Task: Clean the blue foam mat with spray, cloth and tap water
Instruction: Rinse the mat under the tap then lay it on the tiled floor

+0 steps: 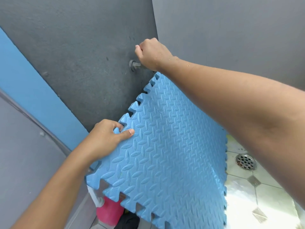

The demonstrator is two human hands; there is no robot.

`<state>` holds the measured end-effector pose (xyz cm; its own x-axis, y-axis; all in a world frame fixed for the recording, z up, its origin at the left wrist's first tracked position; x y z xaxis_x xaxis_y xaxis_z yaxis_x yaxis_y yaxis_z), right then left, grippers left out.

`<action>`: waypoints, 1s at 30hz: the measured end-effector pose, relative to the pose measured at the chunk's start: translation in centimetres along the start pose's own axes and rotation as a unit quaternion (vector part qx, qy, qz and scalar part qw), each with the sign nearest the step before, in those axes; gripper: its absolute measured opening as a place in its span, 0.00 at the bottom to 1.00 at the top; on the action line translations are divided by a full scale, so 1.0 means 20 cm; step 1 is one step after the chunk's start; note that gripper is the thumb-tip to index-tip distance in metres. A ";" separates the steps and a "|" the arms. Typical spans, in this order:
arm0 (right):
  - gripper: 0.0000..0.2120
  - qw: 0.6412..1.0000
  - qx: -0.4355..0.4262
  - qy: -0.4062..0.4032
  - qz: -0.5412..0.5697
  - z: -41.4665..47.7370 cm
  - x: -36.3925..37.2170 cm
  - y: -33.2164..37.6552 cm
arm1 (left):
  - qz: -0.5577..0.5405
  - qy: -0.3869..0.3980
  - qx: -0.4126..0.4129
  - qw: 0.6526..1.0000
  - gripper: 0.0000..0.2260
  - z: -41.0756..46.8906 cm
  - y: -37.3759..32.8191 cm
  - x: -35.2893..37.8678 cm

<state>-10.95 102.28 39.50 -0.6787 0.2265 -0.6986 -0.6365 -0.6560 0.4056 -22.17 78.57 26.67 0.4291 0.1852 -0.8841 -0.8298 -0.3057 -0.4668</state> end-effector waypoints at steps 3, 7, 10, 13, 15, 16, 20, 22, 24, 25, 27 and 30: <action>0.20 1.000 -0.007 -0.020 -0.010 0.01 0.01 0.02 | 0.003 0.001 0.003 1.000 0.26 0.00 0.01 0.00; 0.20 0.996 -0.027 -0.066 -0.059 0.01 -0.03 0.03 | -0.005 0.001 0.006 1.000 0.26 0.00 0.01 0.00; 0.17 0.991 -0.036 -0.097 -0.084 0.01 -0.05 0.03 | -0.002 0.002 0.004 1.000 0.27 0.01 0.01 0.00; 0.12 0.988 -0.042 -0.106 -0.106 0.01 -0.06 0.04 | 0.001 0.007 0.004 1.000 0.26 0.00 0.00 0.00; 0.10 0.985 -0.045 -0.115 -0.117 0.01 -0.07 0.05 | -0.001 0.008 0.003 1.000 0.23 0.00 0.00 -0.01; 0.10 0.984 -0.043 -0.119 -0.123 0.00 -0.07 0.05 | -0.003 0.011 0.003 1.000 0.22 0.00 -0.01 0.00; 0.24 0.991 -0.017 -0.131 0.028 -0.02 -0.09 0.00 | -0.019 0.015 0.006 1.000 0.18 -0.01 -0.04 -0.01; 0.26 0.948 0.012 -0.225 0.226 -0.10 -0.20 -0.12 | -0.012 0.009 0.008 1.000 0.21 -0.02 -0.06 -0.02; 0.26 0.891 0.125 -0.290 0.325 -0.26 -0.17 -0.38 | -0.004 0.002 0.004 1.000 0.22 -0.02 -0.06 0.00; 0.27 0.885 0.196 -0.267 0.328 -0.36 -0.05 -0.49 | -0.002 0.002 0.003 1.000 0.23 -0.02 -0.06 0.01; 0.30 0.900 0.306 -0.142 0.278 -0.56 0.28 -0.64 | 0.005 0.004 0.009 1.000 0.25 -0.02 -0.06 0.04; 0.33 0.903 0.376 0.023 0.206 -0.79 0.65 -0.66 | 0.005 -0.007 0.017 1.000 0.29 -0.02 -0.09 0.06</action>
<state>-5.67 102.51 15.80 -0.9095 0.0334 -0.4144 -0.4146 0.0010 0.9100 -20.07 79.05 26.35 0.4158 0.1945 -0.8884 -0.8459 -0.2761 -0.4564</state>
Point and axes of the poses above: each hand's wrist, its own z-axis towards the middle knuckle, its own x-axis out of the palm, y = z × x, the point moved 9 cm from there along z, towards the middle knuckle, and after that the axes turned 6 degrees about -y, right-handed, at the moved point
